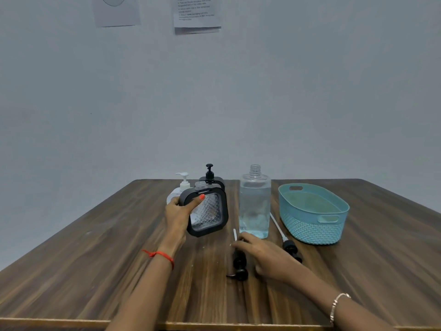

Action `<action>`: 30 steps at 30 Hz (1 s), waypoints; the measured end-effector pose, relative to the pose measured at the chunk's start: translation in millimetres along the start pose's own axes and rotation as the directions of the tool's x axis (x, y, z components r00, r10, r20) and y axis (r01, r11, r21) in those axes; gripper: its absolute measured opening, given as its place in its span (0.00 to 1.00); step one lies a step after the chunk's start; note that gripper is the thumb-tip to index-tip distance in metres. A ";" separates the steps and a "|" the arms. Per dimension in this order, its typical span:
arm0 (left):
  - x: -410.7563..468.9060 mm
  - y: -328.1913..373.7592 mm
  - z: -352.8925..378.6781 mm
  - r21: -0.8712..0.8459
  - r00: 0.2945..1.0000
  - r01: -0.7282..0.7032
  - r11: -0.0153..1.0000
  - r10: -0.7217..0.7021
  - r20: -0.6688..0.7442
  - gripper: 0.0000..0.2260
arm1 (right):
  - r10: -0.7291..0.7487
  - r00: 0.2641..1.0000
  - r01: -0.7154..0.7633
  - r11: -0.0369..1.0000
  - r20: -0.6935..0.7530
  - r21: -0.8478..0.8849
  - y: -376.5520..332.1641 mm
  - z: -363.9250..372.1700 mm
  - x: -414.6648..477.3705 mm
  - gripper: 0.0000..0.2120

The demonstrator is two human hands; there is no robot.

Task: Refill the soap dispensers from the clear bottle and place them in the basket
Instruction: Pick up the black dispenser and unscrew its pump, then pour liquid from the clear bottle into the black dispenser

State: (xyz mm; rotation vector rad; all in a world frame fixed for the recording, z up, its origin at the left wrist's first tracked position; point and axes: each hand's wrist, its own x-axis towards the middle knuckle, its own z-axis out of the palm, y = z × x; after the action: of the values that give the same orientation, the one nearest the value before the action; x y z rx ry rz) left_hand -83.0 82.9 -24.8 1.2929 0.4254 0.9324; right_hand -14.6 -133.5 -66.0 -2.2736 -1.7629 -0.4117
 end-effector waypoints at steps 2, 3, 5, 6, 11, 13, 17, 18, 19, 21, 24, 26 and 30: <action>1.0 -1.7 1.8 0.008 1.000 -0.005 1.000 0.005 -0.004 0.11 | 0.048 0.981 -0.033 0.996 -0.186 0.083 9.1 -7.5 4.6 0.23; 1.5 -2.1 2.6 0.007 1.000 -0.006 1.000 0.006 -0.003 0.10 | 0.097 0.948 -0.060 0.990 -0.303 0.130 13.5 -13.0 8.6 0.19; 1.2 -1.4 4.4 0.002 1.000 -0.005 1.000 0.005 0.005 0.10 | 0.241 0.811 -0.101 0.955 -0.533 0.279 24.1 -25.0 17.2 0.14; 1.0 -1.0 5.2 0.003 1.000 -0.005 1.000 0.005 0.006 0.11 | 0.342 0.731 -0.126 0.918 -0.590 0.377 30.1 -31.4 21.7 0.15; 3.9 -0.4 8.0 0.047 0.998 -0.047 0.998 0.046 0.034 0.06 | 0.705 0.657 -0.225 0.523 -0.268 0.822 57.6 -54.1 44.8 0.42; 7.6 -2.0 8.1 0.085 0.998 -0.059 0.995 0.057 0.032 0.08 | 0.703 0.700 -0.251 0.402 -0.122 0.880 67.9 -52.8 53.6 0.47; 12.7 -4.8 9.5 0.139 0.996 -0.085 0.987 0.084 0.015 0.11 | 0.631 0.760 -0.228 0.483 -0.156 0.846 77.0 -46.6 70.3 0.36; 13.1 -4.8 9.8 0.153 0.996 -0.092 0.984 0.091 0.013 0.12 | 0.615 0.765 -0.199 0.508 -0.191 0.838 79.6 -42.0 73.7 0.33; 13.8 -4.6 9.9 0.168 0.995 -0.096 0.981 0.095 0.009 0.13 | 0.615 0.759 -0.181 0.515 -0.214 0.838 77.4 -40.1 74.3 0.27; 15.5 -4.7 9.8 0.185 0.995 -0.099 0.978 0.101 0.000 0.16 | 0.640 0.727 -0.127 0.483 -0.250 0.867 71.9 -35.9 73.6 0.22; 17.0 -5.2 10.2 0.186 0.994 -0.108 0.977 0.111 -0.007 0.17 | 0.694 0.658 -0.104 0.469 -0.293 0.877 68.5 -29.4 72.3 0.26; 16.5 -4.9 11.1 0.191 0.993 -0.117 0.975 0.120 -0.005 0.19 | 0.717 0.619 -0.113 0.486 -0.321 0.866 65.0 -29.0 72.6 0.28; 13.7 -2.7 12.9 0.217 0.991 -0.133 0.967 0.137 -0.005 0.21 | 0.716 0.565 -0.180 0.592 -0.410 0.786 55.6 -29.0 71.6 0.32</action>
State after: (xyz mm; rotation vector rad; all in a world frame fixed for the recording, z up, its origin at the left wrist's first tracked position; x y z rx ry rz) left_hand -64.6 85.6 -20.9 1.5272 0.4686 1.0353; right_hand 53.8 -92.8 -13.9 -1.5998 -0.6361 -0.3612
